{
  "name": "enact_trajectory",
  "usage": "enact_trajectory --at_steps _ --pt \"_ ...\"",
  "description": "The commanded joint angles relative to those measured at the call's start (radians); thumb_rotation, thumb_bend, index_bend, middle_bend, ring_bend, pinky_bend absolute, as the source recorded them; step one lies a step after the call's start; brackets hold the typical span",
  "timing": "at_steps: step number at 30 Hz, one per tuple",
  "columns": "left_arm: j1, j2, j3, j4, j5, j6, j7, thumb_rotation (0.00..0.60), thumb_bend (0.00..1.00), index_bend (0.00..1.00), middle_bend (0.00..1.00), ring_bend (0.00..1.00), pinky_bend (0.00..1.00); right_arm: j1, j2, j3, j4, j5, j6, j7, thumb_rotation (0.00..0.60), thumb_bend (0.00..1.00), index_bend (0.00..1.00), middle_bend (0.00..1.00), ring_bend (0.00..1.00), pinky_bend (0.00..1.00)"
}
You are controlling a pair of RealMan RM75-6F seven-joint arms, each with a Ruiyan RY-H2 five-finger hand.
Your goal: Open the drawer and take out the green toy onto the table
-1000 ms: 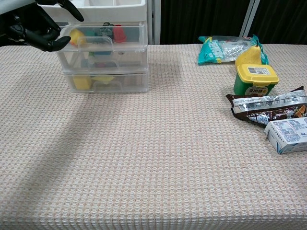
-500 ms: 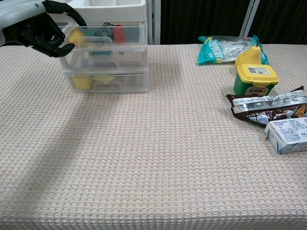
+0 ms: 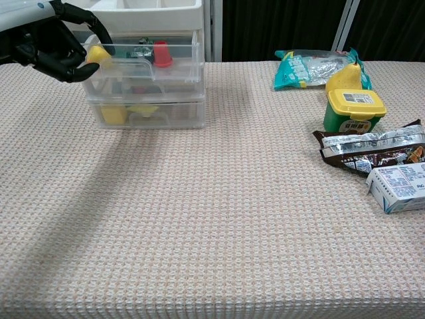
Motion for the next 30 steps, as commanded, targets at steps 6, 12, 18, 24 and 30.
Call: enact_trajectory --at_steps 6,12,18,24,30 --pt "0.024 0.062 0.057 -0.076 0.062 -0.001 -0.018 0.600 0.41 0.41 0.87 0.98 1.00 -0.001 0.000 -0.001 -0.007 -0.005 0.003 -0.008 0.600 0.20 0.00 0.04 0.00 0.00" --pt "0.028 0.102 0.082 -0.121 0.086 -0.014 -0.014 0.600 0.40 0.41 0.86 0.97 1.00 -0.005 0.000 -0.003 -0.013 -0.008 0.007 -0.016 0.600 0.20 0.00 0.04 0.00 0.00" --pt "0.024 0.124 0.088 -0.141 0.088 -0.026 -0.009 0.600 0.35 0.32 0.85 0.97 1.00 -0.008 0.000 -0.004 -0.017 -0.009 0.011 -0.018 0.600 0.20 0.00 0.04 0.00 0.00" --pt "0.045 0.179 0.090 -0.189 0.104 0.009 -0.008 0.600 0.19 0.25 0.84 0.97 1.00 -0.015 0.007 -0.003 -0.018 -0.011 0.026 -0.015 0.600 0.21 0.00 0.04 0.00 0.00" --pt "0.067 0.271 0.075 -0.226 0.138 0.055 -0.022 0.600 0.15 0.26 0.84 0.96 1.00 -0.016 0.016 -0.001 -0.024 -0.020 0.034 -0.019 0.600 0.21 0.00 0.04 0.00 0.00"
